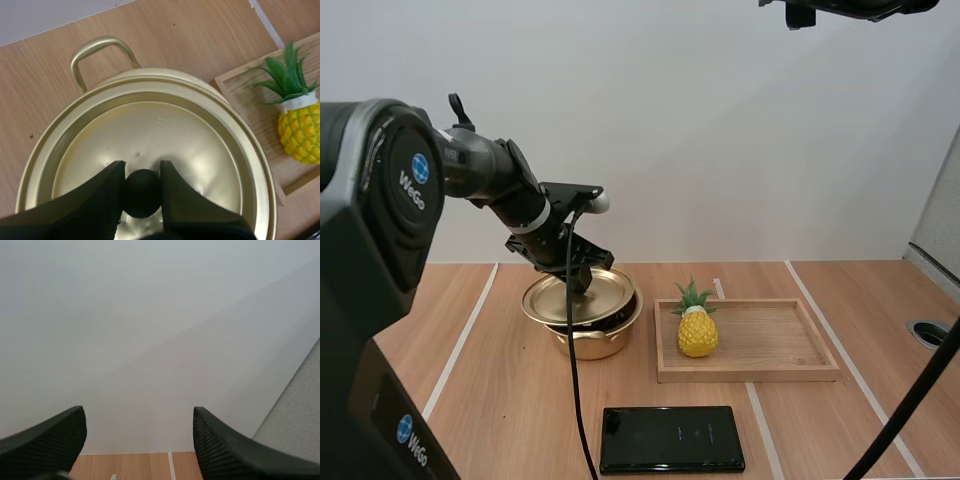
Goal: Open the pot, put the grape inside, and close it
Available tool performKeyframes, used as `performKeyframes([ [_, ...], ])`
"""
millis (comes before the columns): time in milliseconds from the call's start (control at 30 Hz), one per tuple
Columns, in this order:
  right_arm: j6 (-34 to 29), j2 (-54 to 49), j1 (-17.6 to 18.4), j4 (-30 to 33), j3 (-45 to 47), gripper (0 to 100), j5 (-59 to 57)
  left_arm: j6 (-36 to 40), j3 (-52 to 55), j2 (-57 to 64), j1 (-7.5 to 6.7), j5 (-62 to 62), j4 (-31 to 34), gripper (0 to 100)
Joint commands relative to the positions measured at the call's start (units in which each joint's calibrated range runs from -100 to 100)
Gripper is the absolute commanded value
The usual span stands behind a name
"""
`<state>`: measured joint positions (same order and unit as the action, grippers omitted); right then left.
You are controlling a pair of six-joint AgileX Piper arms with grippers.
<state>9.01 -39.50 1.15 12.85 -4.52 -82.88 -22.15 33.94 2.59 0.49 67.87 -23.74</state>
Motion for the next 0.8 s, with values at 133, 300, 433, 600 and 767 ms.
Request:
performKeyframes([
  [133,-0.1,-0.8,-0.3,0.7,-0.5,100,-0.2,-3.0,4.0,-0.1,-0.06,-9.3,-1.4,0],
  [300,-0.1,-0.8,-0.3,0.7,-0.5,100,-0.6,-3.4,4.0,-0.1,-0.12,-11.8,-2.7,0],
  [433,-0.1,-0.8,-0.3,0.7,-0.5,100,-1.3,-6.2,4.0,-0.1,-0.12,-12.3,-6.6,0],
  [600,-0.1,-0.8,-0.3,0.7,-0.5,100,-1.5,-7.6,4.0,-0.1,-1.30,-12.1,-7.4,0],
  [767,-0.1,-0.8,-0.3,0.7,-0.5,100,-1.5,-7.7,4.0,-0.1,-3.76,-11.5,-7.3,0],
])
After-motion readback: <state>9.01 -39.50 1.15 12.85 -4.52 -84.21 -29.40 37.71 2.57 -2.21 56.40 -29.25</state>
